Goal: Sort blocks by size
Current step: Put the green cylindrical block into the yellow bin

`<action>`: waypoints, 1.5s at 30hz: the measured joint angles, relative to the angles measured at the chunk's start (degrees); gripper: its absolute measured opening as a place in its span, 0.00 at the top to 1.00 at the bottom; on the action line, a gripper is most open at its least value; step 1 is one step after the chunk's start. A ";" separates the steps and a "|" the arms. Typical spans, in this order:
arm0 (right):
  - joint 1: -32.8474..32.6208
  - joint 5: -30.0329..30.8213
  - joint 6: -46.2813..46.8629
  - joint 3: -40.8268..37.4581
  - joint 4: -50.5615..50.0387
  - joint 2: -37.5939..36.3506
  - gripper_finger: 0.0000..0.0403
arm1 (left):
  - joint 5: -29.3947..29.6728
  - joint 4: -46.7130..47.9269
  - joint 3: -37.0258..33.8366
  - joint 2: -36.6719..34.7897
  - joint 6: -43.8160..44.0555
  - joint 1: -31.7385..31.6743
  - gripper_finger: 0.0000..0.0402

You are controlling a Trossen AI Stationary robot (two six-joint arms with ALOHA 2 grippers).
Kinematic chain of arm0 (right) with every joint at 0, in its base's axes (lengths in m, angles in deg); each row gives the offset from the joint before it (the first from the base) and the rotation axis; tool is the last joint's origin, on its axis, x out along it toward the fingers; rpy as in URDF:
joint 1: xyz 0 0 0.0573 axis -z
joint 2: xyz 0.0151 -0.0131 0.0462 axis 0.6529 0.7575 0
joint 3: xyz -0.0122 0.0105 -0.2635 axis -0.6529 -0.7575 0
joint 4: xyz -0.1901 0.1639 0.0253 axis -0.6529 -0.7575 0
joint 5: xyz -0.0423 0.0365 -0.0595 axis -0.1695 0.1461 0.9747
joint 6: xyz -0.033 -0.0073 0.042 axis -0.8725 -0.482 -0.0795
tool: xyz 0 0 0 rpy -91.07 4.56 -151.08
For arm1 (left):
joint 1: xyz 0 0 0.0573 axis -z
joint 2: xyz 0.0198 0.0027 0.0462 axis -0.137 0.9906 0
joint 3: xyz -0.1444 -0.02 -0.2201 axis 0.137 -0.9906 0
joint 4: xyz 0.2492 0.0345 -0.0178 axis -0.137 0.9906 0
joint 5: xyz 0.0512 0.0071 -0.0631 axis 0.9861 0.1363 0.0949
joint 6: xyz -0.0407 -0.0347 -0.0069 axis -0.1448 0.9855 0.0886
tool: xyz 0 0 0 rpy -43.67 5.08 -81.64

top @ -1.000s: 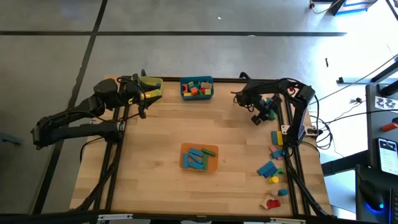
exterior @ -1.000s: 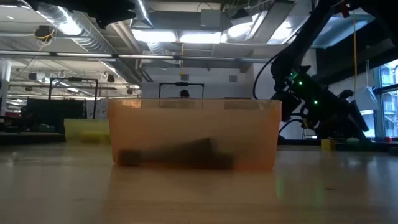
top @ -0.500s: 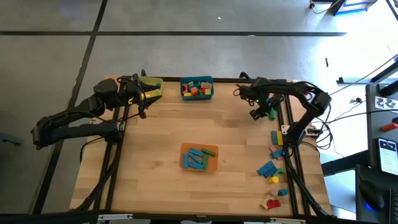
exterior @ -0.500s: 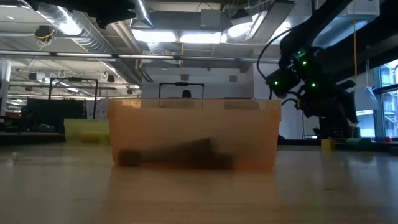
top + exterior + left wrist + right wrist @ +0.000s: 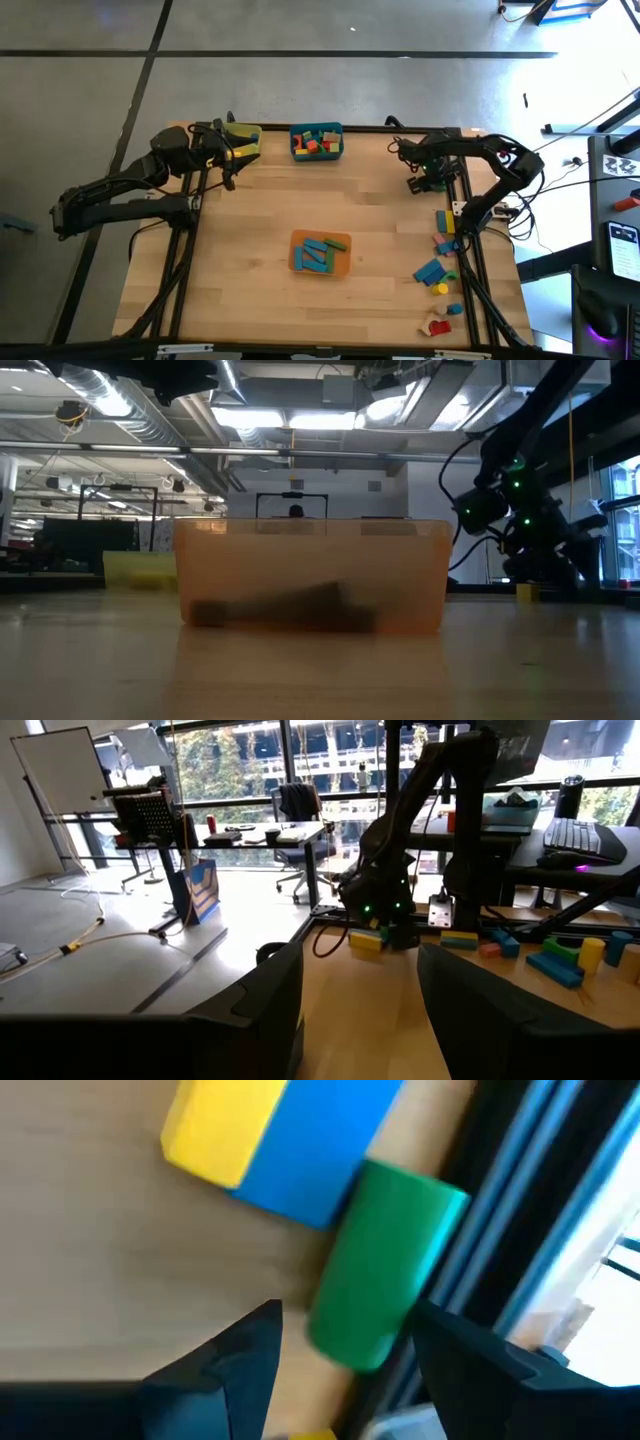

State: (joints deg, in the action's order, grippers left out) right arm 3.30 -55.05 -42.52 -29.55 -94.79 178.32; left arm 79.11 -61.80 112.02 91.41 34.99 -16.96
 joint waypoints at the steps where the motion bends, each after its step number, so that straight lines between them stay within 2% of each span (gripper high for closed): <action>1: 0.18 -0.39 -0.02 -0.56 1.27 0.00 0.45 | 0.00 -0.02 0.00 0.02 -0.06 0.02 0.55; 23: 0.56 0.84 -1.63 -2.10 3.43 -0.04 0.46 | 0.00 -0.02 0.00 0.00 -0.08 0.00 0.55; 26: 0.56 0.84 -1.61 -2.12 3.52 0.00 0.50 | 0.00 -0.02 0.00 0.02 -0.08 0.01 0.55; 33: 0.56 1.79 -1.65 -2.18 3.62 0.07 0.67 | 0.00 -0.02 0.00 0.01 -0.08 0.00 0.55; 37: 0.58 1.87 -1.74 -2.20 3.31 0.09 0.66 | 0.00 -0.02 0.00 0.02 -0.08 0.00 0.55; 42: 0.60 2.15 -1.96 -2.29 2.11 0.17 0.60 | 0.00 -0.02 0.00 0.01 -0.08 0.00 0.55; 45: 0.60 1.87 -2.43 -2.18 0.43 0.26 0.61 | 0.00 -0.02 0.00 0.02 -0.08 0.00 0.55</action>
State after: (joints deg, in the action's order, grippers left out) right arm 3.91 -53.19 -44.95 -31.73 -94.36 178.58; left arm 79.11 -61.82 112.02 91.43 34.90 -16.97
